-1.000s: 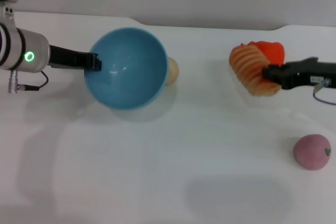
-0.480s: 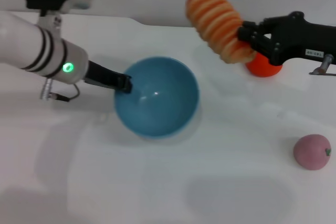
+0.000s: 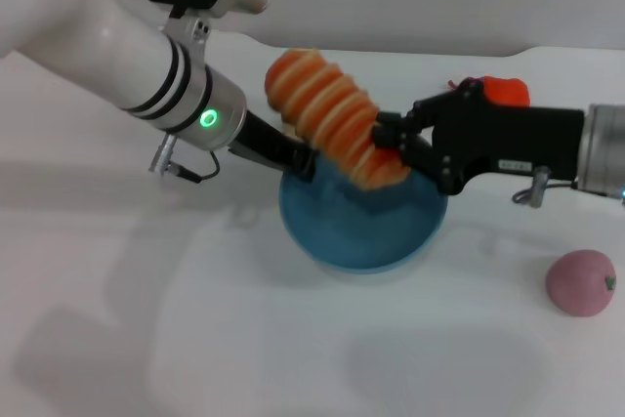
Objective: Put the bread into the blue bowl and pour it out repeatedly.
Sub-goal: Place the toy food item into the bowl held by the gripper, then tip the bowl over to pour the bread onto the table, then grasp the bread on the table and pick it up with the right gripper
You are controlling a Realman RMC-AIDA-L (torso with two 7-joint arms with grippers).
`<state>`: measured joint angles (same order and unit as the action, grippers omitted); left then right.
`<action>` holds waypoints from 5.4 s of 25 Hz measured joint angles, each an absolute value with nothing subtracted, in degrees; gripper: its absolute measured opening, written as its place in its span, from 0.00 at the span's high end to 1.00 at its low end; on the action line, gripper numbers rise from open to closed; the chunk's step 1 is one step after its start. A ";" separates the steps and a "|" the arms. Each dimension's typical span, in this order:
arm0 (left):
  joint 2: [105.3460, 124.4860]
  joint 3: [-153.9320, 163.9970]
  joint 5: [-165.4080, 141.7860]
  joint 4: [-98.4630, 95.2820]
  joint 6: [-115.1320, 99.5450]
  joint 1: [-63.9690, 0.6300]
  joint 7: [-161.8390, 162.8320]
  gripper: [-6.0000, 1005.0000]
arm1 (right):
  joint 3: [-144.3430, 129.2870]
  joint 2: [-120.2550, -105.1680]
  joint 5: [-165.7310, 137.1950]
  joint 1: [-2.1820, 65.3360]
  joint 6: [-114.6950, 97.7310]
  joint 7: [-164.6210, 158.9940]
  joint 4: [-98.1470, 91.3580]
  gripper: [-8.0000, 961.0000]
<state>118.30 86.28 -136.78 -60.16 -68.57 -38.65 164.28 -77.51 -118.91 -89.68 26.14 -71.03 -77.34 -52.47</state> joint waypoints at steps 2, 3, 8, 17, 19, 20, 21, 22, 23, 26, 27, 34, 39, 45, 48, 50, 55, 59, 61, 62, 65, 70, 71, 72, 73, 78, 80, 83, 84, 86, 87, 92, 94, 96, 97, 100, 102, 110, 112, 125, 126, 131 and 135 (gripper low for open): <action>118.21 86.09 -136.70 -60.10 -68.55 -39.09 164.28 0.98 | -78.94 -118.94 -89.85 25.94 -68.92 -77.30 -51.66 0.91; 118.16 85.94 -136.69 -60.10 -68.54 -39.28 164.28 0.98 | -79.57 -118.97 -89.90 25.61 -67.99 -77.28 -51.51 0.91; 118.06 85.79 -136.63 -60.01 -68.53 -39.80 164.28 0.98 | -80.19 -118.92 -90.13 24.01 -66.35 -77.55 -51.41 0.91; 118.03 85.78 -136.77 -59.42 -68.25 -40.83 164.32 0.98 | -78.95 -118.58 -91.04 23.36 -66.49 -82.28 -51.84 0.92; 118.03 85.78 -136.80 -59.23 -68.17 -40.96 164.32 0.98 | -78.88 -118.53 -92.60 23.33 -66.72 -83.85 -52.51 0.88; 118.03 85.78 -136.85 -59.03 -68.09 -41.07 164.33 0.98 | -78.80 -118.51 -93.39 23.31 -66.73 -84.75 -52.86 0.85; 118.03 85.78 -136.88 -58.98 -68.02 -41.10 164.34 0.98 | -78.65 -118.49 -94.27 23.28 -66.75 -85.84 -53.25 0.81; 118.03 85.78 -136.89 -58.98 -67.96 -41.11 164.34 0.98 | -78.65 -118.49 -94.27 23.28 -66.75 -85.84 -53.25 0.78; 118.03 85.78 -136.90 -58.97 -67.87 -41.10 164.34 0.98 | -78.46 -118.47 -95.04 23.24 -66.78 -86.70 -53.62 0.74; 118.03 85.78 -136.93 -58.97 -67.39 -41.12 164.36 0.98 | -77.54 -118.47 -95.65 22.80 -67.28 -88.17 -54.82 0.64; 118.03 85.78 -136.96 -58.97 -67.21 -41.12 164.35 0.98 | -77.02 -118.56 -95.40 22.43 -67.50 -88.32 -55.48 0.60; 118.01 86.31 -137.04 -58.09 -63.19 -40.92 163.88 0.98 | -69.16 -118.90 -87.01 18.59 -70.49 -88.00 -57.75 0.49; 118.16 91.11 -137.03 -57.98 -54.22 -40.52 163.62 0.98 | -60.22 -118.70 -82.50 15.83 -71.42 -88.85 -54.92 0.48; 118.24 97.42 -137.01 -56.43 -43.93 -41.17 163.62 0.98 | -50.18 -118.40 -88.94 12.95 -71.84 -96.30 -51.89 0.48; 118.38 101.98 -137.05 -54.56 -35.51 -41.36 163.62 0.98 | -46.27 -118.39 -95.96 12.41 -73.14 -100.17 -51.16 0.48; 118.42 103.36 -137.05 -53.73 -32.58 -41.48 163.61 0.98 | -44.53 -118.39 -98.90 12.22 -74.21 -101.63 -50.47 0.48; 118.59 110.01 -137.06 -47.79 -20.05 -42.61 163.53 0.98 | -42.71 -118.39 -100.44 11.37 -75.76 -102.12 -49.22 0.47; 118.74 113.00 -137.08 -44.71 -13.02 -42.90 163.52 0.98 | -42.58 -118.39 -100.73 11.32 -76.14 -102.20 -49.15 0.47; 118.79 114.60 -137.09 -43.05 -8.92 -42.99 163.51 0.98 | -42.55 -118.39 -100.89 11.41 -76.37 -102.21 -49.09 0.47; 118.86 115.33 -137.10 -42.19 -7.36 -43.13 163.49 0.98 | -42.55 -118.39 -100.96 11.46 -76.44 -102.21 -49.05 0.47; 118.99 118.16 -137.10 -38.73 -1.92 -44.09 163.43 0.98 | -42.52 -118.39 -101.01 11.57 -76.48 -102.23 -48.96 0.46; 119.09 122.24 -137.01 -36.06 4.52 -44.85 163.01 0.98 | -42.49 -118.39 -101.04 11.37 -76.48 -102.25 -48.95 0.46; 119.09 122.54 -136.96 -35.99 5.37 -44.88 162.63 0.98 | -42.48 -118.39 -101.05 11.33 -76.47 -102.25 -48.95 0.46; 119.09 122.71 -136.86 -35.97 6.13 -44.89 162.08 0.98 | -42.47 -118.39 -101.06 11.30 -76.47 -102.25 -48.95 0.46; 119.10 122.92 -136.76 -35.96 6.84 -44.89 161.57 0.98 | -42.47 -118.39 -101.06 11.29 -76.47 -102.25 -48.95 0.46; 119.10 122.80 -136.35 -36.85 8.74 -44.58 161.54 0.98 | -42.66 -118.39 -101.08 11.54 -76.47 -101.56 -48.97 0.45; 119.09 121.16 -134.95 -37.82 7.04 -44.48 161.86 0.98 | -42.90 -118.39 -101.08 11.65 -76.59 -101.22 -49.13 0.45; 118.83 115.81 -132.23 -39.94 -0.60 -45.01 161.95 0.98 | -43.27 -118.39 -101.08 12.12 -79.15 -98.21 -49.99 0.45; 118.74 114.07 -131.82 -40.59 -3.18 -45.22 161.95 0.98 | -43.30 -118.41 -101.08 12.44 -80.82 -96.92 -50.27 0.45; 118.47 108.36 -131.51 -42.66 -12.21 -45.54 161.96 0.98 | -43.46 -118.39 -101.29 13.48 -84.59 -95.33 -50.73 0.45; 118.34 105.68 -131.56 -43.65 -16.06 -45.59 161.96 0.98 | -44.19 -118.36 -102.72 14.90 -87.70 -95.17 -51.84 0.44; 117.67 89.94 -133.27 -49.71 -37.14 -44.80 161.46 0.98 | -47.36 -118.45 -109.11 17.51 -89.21 -99.04 -56.19 0.38; 117.55 83.87 -135.91 -51.70 -45.27 -44.33 161.68 0.98 | -49.18 -118.48 -111.88 18.84 -89.23 -101.55 -57.65 0.36; 117.52 79.04 -138.75 -53.36 -51.59 -43.85 161.95 0.98 | -51.20 -118.43 -114.56 20.26 -89.29 -104.03 -58.96 0.36; 117.53 77.05 -140.03 -54.26 -54.72 -43.40 161.97 0.98 | -52.28 -118.40 -116.05 20.99 -89.33 -105.23 -59.70 0.36; 117.56 73.52 -142.28 -56.80 -60.50 -41.74 161.98 0.98 | -55.90 -118.40 -120.71 23.24 -89.32 -108.41 -61.45 0.37; 117.52 71.90 -142.89 -59.03 -63.11 -39.55 161.98 0.98 | -58.47 -118.45 -124.87 24.95 -88.99 -111.11 -62.02 0.37; 117.38 70.06 -143.00 -63.95 -68.06 -33.82 161.99 0.98 | -71.86 -118.86 -132.67 30.05 -84.78 -116.89 -60.15 0.37; 117.38 70.06 -143.00 -64.02 -68.30 -33.64 161.99 0.98 | -72.56 -118.87 -132.63 30.37 -84.46 -117.02 -59.56 0.37; 117.42 70.44 -143.00 -64.04 -69.00 -33.66 161.68 0.98 | -78.13 -119.07 -130.96 33.19 -79.95 -117.90 -49.23 0.37; 117.42 70.45 -143.00 -64.03 -69.01 -33.72 161.64 0.98 | -78.16 -119.07 -130.82 33.24 -79.69 -117.90 -48.67 0.37; 117.46 70.47 -143.00 -64.02 -69.04 -33.77 161.54 0.98 | -79.16 -119.09 -129.14 34.23 -78.04 -117.94 -44.98 0.37; 117.55 70.61 -143.00 -64.02 -69.09 -33.83 161.49 0.97 | -79.72 -119.09 -128.94 34.66 -76.78 -118.02 -43.60 0.37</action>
